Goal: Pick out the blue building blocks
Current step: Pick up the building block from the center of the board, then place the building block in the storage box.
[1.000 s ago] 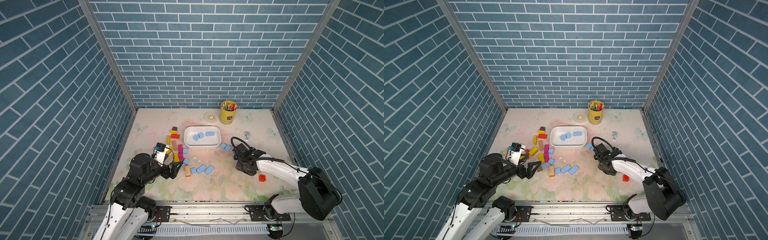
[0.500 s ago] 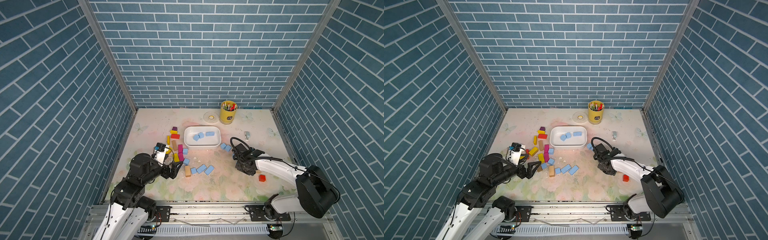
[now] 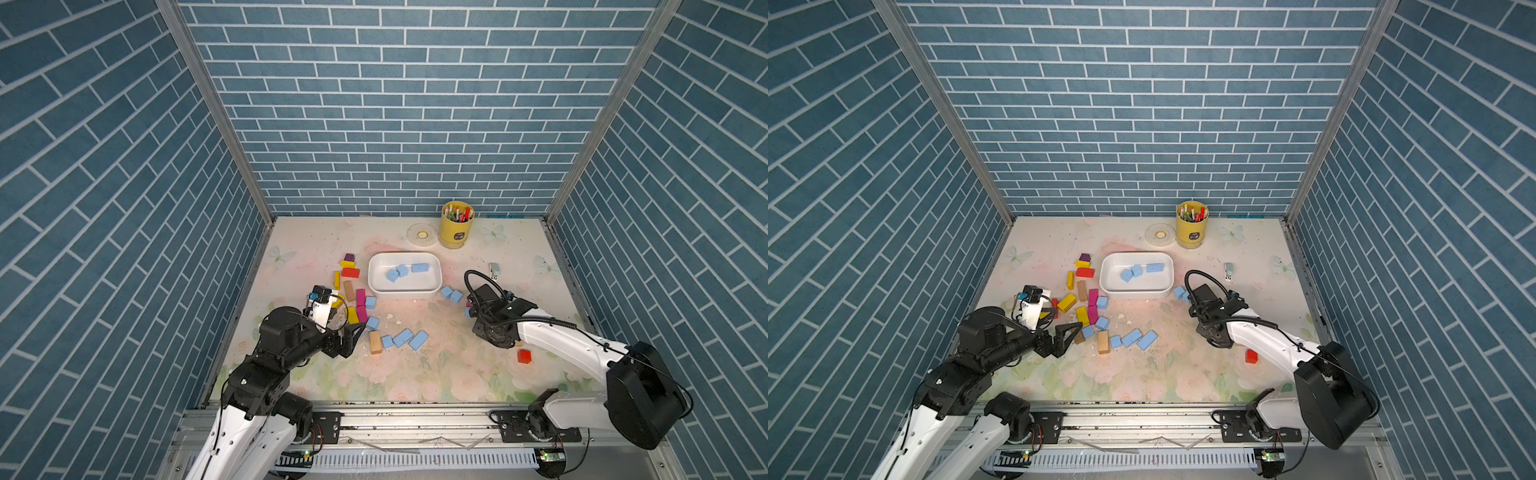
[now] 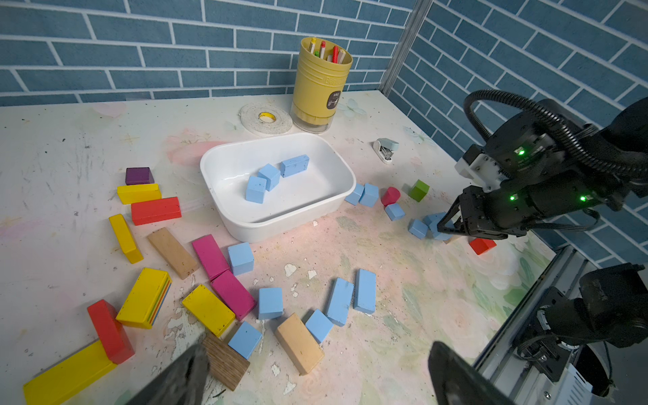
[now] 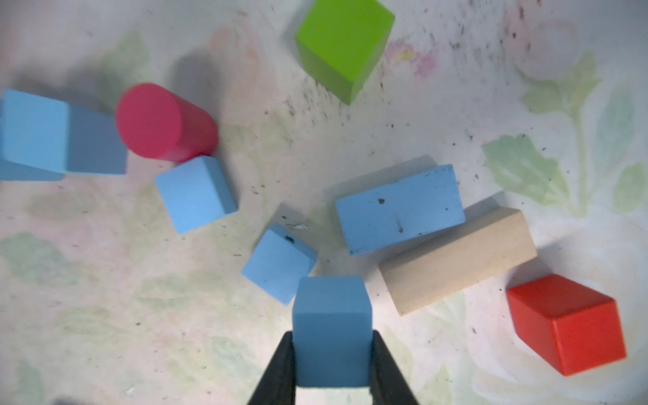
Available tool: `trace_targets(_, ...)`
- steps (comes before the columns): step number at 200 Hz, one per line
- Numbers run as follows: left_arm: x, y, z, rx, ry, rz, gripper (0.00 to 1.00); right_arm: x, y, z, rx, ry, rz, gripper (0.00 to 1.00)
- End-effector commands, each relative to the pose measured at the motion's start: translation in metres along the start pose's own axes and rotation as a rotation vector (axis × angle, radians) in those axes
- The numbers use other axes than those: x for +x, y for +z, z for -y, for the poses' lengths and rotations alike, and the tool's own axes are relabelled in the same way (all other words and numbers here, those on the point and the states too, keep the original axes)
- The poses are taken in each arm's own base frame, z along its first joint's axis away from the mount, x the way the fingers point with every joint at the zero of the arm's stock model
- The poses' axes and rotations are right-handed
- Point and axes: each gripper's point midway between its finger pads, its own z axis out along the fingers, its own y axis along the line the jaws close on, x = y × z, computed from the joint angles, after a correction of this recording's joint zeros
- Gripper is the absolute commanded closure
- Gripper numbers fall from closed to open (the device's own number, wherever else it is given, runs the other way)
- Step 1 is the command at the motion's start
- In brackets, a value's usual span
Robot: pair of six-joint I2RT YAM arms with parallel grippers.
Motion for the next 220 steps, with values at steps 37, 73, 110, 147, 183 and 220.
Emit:
trace_targets(37,0.004,0.002,-0.003,-0.009,0.002,-0.012,0.01,-0.035,-0.037,-0.032,-0.091,-0.039,0.09,0.8)
trace_targets(73,0.004,0.002,-0.002,-0.007,0.001,-0.014,0.01,-0.051,-0.05,-0.064,-0.15,-0.107,0.094,0.81)
trace_targets(110,0.003,0.001,-0.002,-0.008,0.003,-0.012,0.01,-0.06,-0.057,-0.107,-0.249,-0.172,0.066,0.81)
trace_targets(147,0.004,0.002,-0.003,-0.01,0.002,-0.013,0.01,-0.063,-0.054,-0.144,-0.309,-0.255,0.019,0.81)
trace_targets(183,0.004,0.002,-0.003,-0.01,0.002,-0.014,0.01,-0.066,-0.042,-0.173,-0.316,-0.325,-0.022,0.8)
trace_targets(220,0.004,0.002,-0.004,-0.015,0.0,-0.016,0.01,-0.071,-0.026,-0.194,-0.284,-0.392,-0.058,0.8)
